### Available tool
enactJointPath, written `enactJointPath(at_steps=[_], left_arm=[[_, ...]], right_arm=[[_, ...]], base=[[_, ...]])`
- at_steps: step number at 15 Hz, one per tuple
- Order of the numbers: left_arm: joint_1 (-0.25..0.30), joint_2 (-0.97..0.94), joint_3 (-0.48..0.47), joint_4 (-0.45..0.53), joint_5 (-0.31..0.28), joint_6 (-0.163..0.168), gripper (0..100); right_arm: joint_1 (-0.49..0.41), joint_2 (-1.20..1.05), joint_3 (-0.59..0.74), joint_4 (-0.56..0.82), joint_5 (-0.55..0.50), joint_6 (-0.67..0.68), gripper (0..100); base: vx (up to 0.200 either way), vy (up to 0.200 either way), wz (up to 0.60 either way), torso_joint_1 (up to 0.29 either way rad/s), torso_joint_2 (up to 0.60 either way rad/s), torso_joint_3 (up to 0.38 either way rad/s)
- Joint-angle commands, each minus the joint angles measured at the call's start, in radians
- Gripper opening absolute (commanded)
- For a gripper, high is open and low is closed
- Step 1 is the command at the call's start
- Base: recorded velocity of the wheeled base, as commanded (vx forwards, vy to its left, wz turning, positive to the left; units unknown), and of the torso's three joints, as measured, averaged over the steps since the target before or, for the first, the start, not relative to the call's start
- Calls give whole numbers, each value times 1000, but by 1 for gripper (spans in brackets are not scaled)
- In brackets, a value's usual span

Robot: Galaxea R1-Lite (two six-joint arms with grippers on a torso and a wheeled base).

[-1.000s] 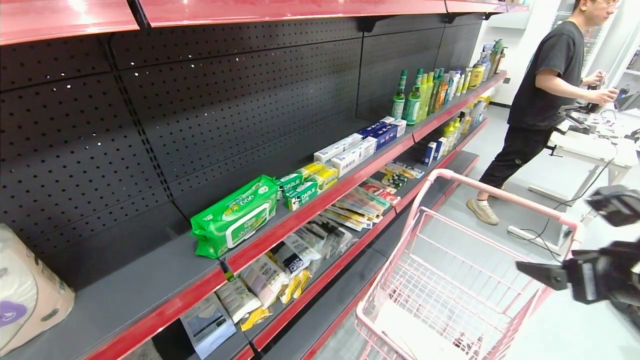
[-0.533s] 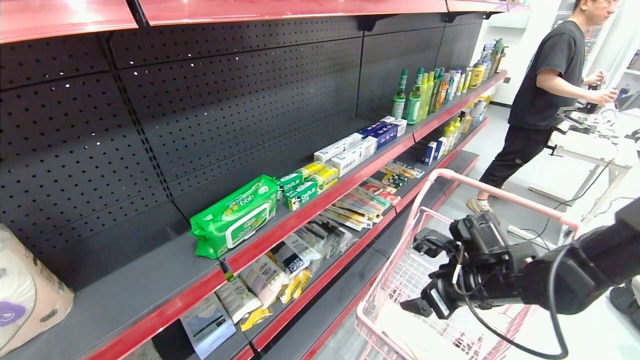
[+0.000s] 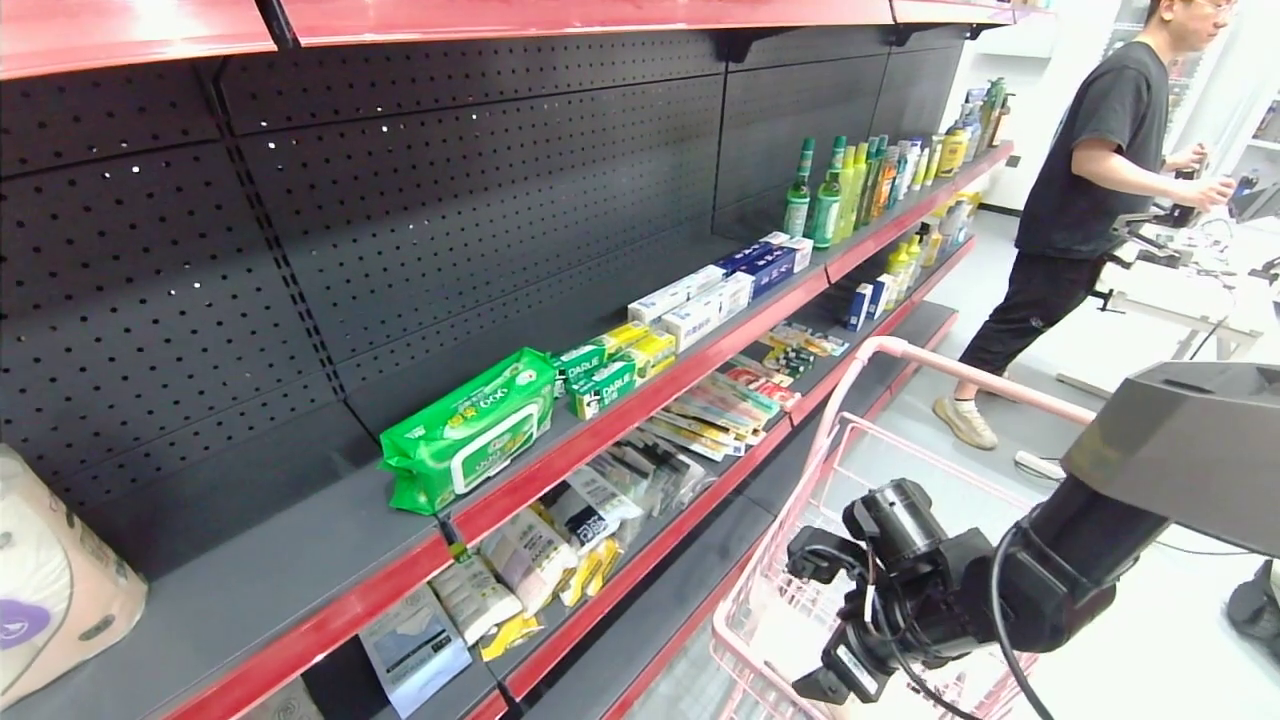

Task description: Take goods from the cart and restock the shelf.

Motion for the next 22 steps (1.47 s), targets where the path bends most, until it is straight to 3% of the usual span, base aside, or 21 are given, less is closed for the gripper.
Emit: enactJointPath(at_steps=[1, 15, 22], left_arm=[[0, 1, 0, 0, 0, 0, 100], [0, 1, 0, 0, 0, 0, 100], [0, 1, 0, 0, 0, 0, 100]], right_arm=[[0, 33, -7, 1, 0, -5, 100], [-42, 133, -99, -1, -80, -77, 100], [-60, 183, -182, 1, -115, -94, 100]], base=[[0, 0, 0, -71, 198, 105], [0, 0, 0, -119, 273, 147], [0, 0, 0, -6, 19, 12]])
